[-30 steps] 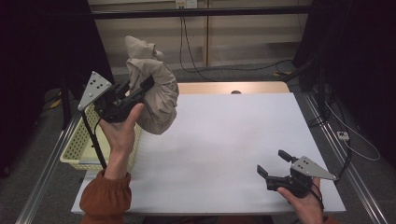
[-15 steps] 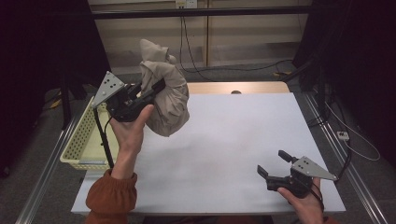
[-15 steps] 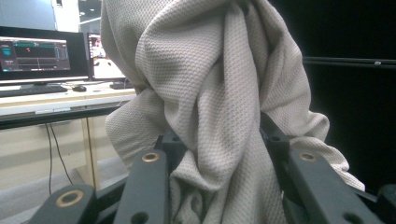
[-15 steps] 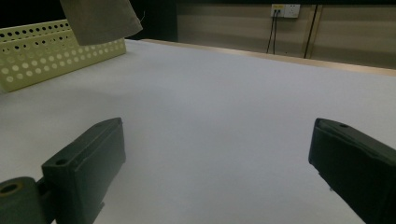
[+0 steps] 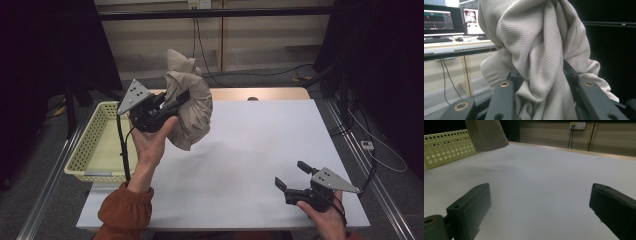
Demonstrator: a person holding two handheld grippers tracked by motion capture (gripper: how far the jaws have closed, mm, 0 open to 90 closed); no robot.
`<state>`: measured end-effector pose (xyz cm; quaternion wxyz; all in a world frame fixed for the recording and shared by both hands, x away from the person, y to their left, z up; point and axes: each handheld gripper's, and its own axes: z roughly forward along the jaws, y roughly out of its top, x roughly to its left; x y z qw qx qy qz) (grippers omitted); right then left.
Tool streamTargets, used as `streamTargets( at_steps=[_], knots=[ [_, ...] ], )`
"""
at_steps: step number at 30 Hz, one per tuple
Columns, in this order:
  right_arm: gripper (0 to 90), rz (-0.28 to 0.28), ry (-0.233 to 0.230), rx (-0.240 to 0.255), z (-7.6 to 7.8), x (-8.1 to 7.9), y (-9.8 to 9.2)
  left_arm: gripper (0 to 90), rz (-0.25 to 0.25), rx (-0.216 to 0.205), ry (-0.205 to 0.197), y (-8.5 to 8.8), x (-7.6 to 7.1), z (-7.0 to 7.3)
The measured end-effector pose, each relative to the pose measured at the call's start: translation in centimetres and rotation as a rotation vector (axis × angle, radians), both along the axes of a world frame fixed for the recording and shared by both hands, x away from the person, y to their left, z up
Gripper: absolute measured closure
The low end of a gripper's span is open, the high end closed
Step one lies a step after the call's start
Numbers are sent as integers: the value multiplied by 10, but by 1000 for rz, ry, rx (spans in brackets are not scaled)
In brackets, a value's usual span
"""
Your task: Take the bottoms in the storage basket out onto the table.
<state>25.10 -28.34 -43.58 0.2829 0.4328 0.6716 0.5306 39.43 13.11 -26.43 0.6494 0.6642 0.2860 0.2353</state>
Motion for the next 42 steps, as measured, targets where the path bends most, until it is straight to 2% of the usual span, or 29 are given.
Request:
streamTargets(
  at_steps=[18, 29, 34, 42],
  knots=[
    [39, 1, 0, -1, 0, 0, 0, 638, -15, 45, 32, -20, 6, -15],
    [40, 1, 0, -7, 0, 0, 0, 638, 9, 67, 84, -22, 19, -30],
    [40, 1, 0, -6, 0, 0, 0, 638, 21, 104, 103, -26, 25, -40],
    [41, -3, 1, 0, 0, 0, -1, 637, 17, 135, 116, -31, 28, -47]
  ],
)
